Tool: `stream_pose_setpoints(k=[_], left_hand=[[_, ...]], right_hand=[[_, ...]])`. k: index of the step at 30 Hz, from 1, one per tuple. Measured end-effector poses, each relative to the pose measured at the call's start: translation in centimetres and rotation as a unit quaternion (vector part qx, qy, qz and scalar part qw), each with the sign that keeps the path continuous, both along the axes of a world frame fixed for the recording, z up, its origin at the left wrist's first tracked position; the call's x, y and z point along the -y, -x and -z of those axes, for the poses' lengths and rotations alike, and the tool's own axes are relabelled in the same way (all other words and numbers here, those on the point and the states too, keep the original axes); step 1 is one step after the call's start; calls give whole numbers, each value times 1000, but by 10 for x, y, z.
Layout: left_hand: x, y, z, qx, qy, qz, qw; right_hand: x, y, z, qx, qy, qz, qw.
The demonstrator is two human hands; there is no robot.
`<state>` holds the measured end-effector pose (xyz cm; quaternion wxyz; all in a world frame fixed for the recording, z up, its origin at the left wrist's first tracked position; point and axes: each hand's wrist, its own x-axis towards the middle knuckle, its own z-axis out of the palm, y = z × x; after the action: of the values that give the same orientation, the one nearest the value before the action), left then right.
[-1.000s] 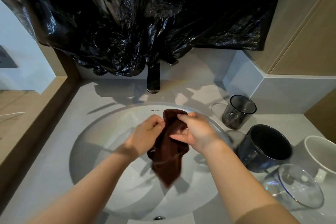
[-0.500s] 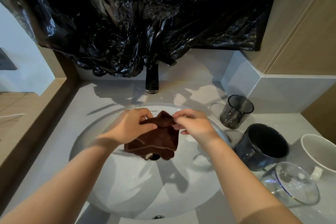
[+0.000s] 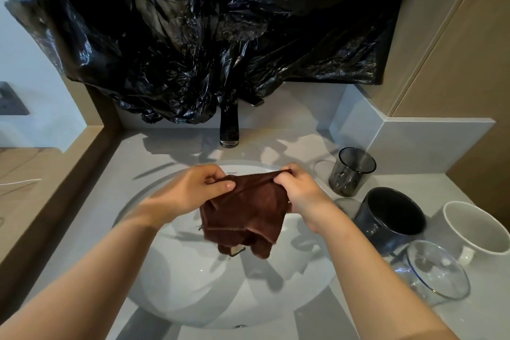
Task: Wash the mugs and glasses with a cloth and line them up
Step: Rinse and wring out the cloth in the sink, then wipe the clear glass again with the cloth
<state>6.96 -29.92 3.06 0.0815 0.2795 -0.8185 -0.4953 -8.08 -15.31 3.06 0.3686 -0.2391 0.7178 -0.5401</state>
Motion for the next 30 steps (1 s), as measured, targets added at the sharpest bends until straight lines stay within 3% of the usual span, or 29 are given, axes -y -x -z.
stream_pose_setpoints(k=[3, 5, 6, 8, 10, 13, 16, 18, 20, 21, 23, 24, 26, 28, 30], left_hand=[[-19, 2, -7, -69, -184, -40, 980], [-32, 3, -11, -113, -287, -41, 950], [-37, 4, -13, -125, -310, -32, 942], [-47, 8, -16, -133, -319, -20, 938], [-52, 12, -15, -122, -273, -36, 954], [-49, 11, -2, -82, -61, -83, 991], [-53, 6, 6, -84, 87, -129, 984], [-63, 4, 3, -101, 176, -76, 976], [-74, 8, 5, -87, 179, 19, 980], [-76, 10, 7, -80, 127, 27, 988], [-76, 15, 9, -105, 21, -52, 993], [-75, 18, 11, -105, 35, -98, 989], [-81, 17, 13, -81, 203, -134, 967], [-92, 13, 13, -123, 287, -52, 949], [-105, 13, 16, -109, 281, 89, 949]], right_hand=[[-11, 0, -10, 141, 115, 64, 981], [-21, 0, -7, 293, 226, 70, 927], [-24, -4, 0, 338, 242, 86, 906], [-28, -19, 17, 369, 216, 110, 897], [-33, -35, 26, 424, 182, 95, 882], [-40, -48, 21, 449, 174, 45, 875], [-47, -50, 12, 456, 202, 41, 866], [-53, -53, 17, 457, 208, 65, 862], [-61, -58, 20, 458, 211, 85, 859], [-65, -61, 21, 454, 212, 102, 859], [-74, -64, 27, 447, 207, 136, 860], [-80, -67, 28, 442, 205, 149, 861], [-92, -73, 25, 436, 203, 161, 862], [-101, -76, 24, 426, 210, 175, 862], [-106, -77, 22, 424, 218, 187, 859]])
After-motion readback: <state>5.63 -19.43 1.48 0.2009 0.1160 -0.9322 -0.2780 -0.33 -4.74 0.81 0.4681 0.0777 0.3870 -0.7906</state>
